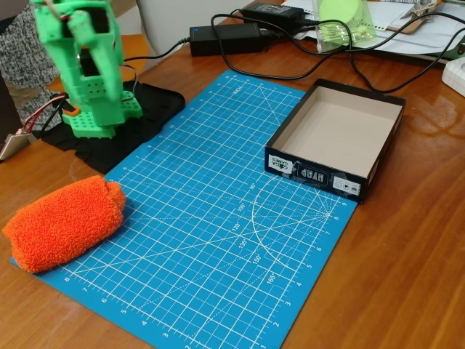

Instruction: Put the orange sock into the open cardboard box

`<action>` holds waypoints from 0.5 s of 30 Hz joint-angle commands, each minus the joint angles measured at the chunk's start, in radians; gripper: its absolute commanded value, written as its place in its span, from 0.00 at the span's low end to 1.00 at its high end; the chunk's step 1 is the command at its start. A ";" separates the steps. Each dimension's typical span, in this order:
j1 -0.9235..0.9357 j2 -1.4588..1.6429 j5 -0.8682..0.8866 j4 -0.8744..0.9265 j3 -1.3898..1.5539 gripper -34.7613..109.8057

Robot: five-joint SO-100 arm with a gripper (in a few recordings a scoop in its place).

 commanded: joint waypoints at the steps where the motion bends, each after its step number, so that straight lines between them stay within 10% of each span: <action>1: 0.129 -0.104 0.034 0.011 -0.041 0.40; 15: 0.374 -0.710 0.353 -0.492 -0.160 0.40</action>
